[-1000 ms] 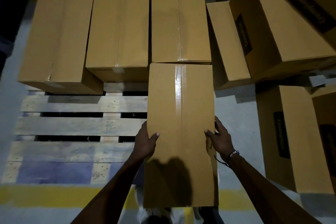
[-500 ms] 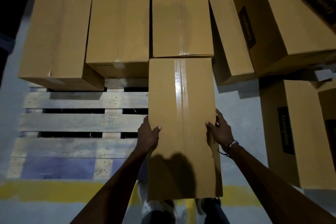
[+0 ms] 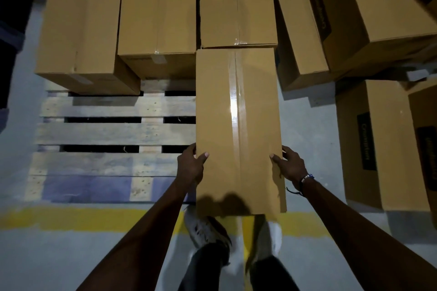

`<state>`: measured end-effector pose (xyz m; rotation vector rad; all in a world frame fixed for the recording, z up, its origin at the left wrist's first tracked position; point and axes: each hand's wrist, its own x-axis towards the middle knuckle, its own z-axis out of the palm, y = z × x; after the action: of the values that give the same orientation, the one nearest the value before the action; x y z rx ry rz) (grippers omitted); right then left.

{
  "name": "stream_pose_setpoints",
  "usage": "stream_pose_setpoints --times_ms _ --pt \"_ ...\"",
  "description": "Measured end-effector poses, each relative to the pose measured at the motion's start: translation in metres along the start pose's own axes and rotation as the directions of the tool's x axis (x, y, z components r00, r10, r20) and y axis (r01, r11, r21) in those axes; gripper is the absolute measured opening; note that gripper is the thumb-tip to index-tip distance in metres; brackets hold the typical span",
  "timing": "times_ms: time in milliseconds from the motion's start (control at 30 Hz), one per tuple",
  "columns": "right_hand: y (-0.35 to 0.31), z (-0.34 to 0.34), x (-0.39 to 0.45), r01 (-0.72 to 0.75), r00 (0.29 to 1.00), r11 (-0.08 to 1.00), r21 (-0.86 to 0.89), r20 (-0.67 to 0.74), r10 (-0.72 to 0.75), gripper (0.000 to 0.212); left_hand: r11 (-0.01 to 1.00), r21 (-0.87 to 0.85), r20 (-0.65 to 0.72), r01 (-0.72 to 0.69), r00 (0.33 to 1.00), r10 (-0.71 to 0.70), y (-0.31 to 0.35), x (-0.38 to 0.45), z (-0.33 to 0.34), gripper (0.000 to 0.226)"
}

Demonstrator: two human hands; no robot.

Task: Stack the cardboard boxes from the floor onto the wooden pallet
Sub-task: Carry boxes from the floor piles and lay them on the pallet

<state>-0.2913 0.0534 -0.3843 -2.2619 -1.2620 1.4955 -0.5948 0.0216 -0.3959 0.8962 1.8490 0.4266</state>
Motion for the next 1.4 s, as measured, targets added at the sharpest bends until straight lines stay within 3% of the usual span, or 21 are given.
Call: stream_pose_setpoints --times_ms 133,333,533,767,933,1400 --pt "0.026 0.006 -0.021 -0.038 0.999 0.999 0.019 0.022 0.038 0.051 0.999 0.014 0.001 0.040 0.999 -0.040 -0.029 -0.026 0.004 0.050" --pt "0.052 0.007 -0.049 -0.079 0.982 0.991 0.112 0.182 0.058 0.049 0.977 -0.117 0.174 0.178 0.972 -0.156 -0.075 -0.051 0.017 0.067" --pt "0.061 0.013 -0.050 -0.030 0.989 0.993 0.112 0.149 0.013 0.048 0.967 -0.194 0.121 0.166 0.982 -0.144 -0.072 -0.058 0.025 0.054" --pt "0.059 0.015 -0.044 -0.010 0.989 0.996 0.089 0.151 -0.004 0.047 0.954 -0.256 0.072 0.155 0.987 -0.141 -0.097 -0.037 0.029 0.076" --pt "0.055 0.017 -0.037 0.012 0.986 0.998 0.065 0.166 -0.022 0.045 0.966 -0.226 0.025 0.130 0.992 -0.127 -0.071 -0.039 0.022 0.051" --pt "0.058 0.020 -0.035 0.022 0.986 0.998 0.052 0.163 -0.031 0.048 0.963 -0.220 0.050 0.157 0.987 -0.150 -0.070 -0.041 0.020 0.052"
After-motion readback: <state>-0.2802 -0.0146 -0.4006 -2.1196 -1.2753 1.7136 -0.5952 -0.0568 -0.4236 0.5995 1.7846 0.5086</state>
